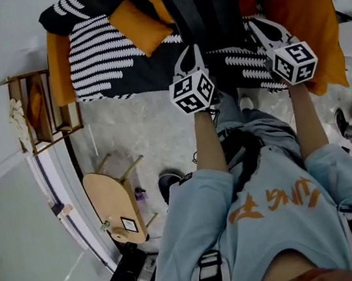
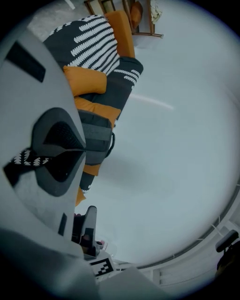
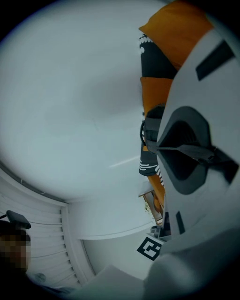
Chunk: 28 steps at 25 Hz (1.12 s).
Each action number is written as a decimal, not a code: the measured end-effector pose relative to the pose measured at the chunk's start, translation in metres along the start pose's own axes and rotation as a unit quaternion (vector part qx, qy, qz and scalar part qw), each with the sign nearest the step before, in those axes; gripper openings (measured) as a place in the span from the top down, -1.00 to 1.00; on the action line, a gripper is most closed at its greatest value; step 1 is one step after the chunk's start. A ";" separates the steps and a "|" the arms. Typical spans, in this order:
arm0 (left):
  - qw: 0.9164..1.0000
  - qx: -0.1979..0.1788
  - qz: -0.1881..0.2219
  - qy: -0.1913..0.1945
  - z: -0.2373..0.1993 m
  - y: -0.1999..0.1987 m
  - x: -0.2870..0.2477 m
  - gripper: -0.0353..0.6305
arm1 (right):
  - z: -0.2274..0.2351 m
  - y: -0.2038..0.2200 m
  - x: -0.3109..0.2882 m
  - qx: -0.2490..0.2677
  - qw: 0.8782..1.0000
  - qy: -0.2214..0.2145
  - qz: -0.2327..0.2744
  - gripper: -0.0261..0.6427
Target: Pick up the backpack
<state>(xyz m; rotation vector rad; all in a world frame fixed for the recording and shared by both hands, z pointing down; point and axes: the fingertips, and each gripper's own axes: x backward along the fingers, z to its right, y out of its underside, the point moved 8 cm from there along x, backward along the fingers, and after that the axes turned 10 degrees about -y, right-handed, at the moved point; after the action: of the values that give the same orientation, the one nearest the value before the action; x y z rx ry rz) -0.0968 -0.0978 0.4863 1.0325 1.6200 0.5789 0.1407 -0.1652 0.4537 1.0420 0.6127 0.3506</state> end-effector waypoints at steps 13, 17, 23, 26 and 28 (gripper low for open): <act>0.996 0.021 -0.085 -0.014 -0.056 0.019 -0.086 0.82 | 0.047 0.046 -0.082 -0.051 0.995 0.015 -0.090 0.82; 0.995 0.014 -0.097 -0.008 -0.065 0.016 -0.114 0.82 | 0.065 0.053 -0.103 -0.057 0.992 0.013 -0.109 0.71; 0.991 -0.005 -0.129 0.018 -0.069 0.013 -0.151 0.36 | 0.090 0.059 -0.134 -0.067 0.987 0.017 -0.145 0.39; 0.989 -0.016 -0.140 0.039 -0.069 0.009 -0.168 0.29 | 0.101 0.061 -0.146 -0.075 0.985 0.018 -0.156 0.28; 0.987 -0.026 -0.149 0.053 -0.067 0.006 -0.180 0.26 | 0.108 0.060 -0.154 -0.079 0.984 0.019 -0.162 0.24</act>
<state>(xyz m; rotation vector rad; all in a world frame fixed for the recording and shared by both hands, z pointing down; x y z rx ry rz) -0.1502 -0.2387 0.6053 0.7123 1.8032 0.4764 0.0885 -0.2960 0.5923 0.7703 0.7638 0.1309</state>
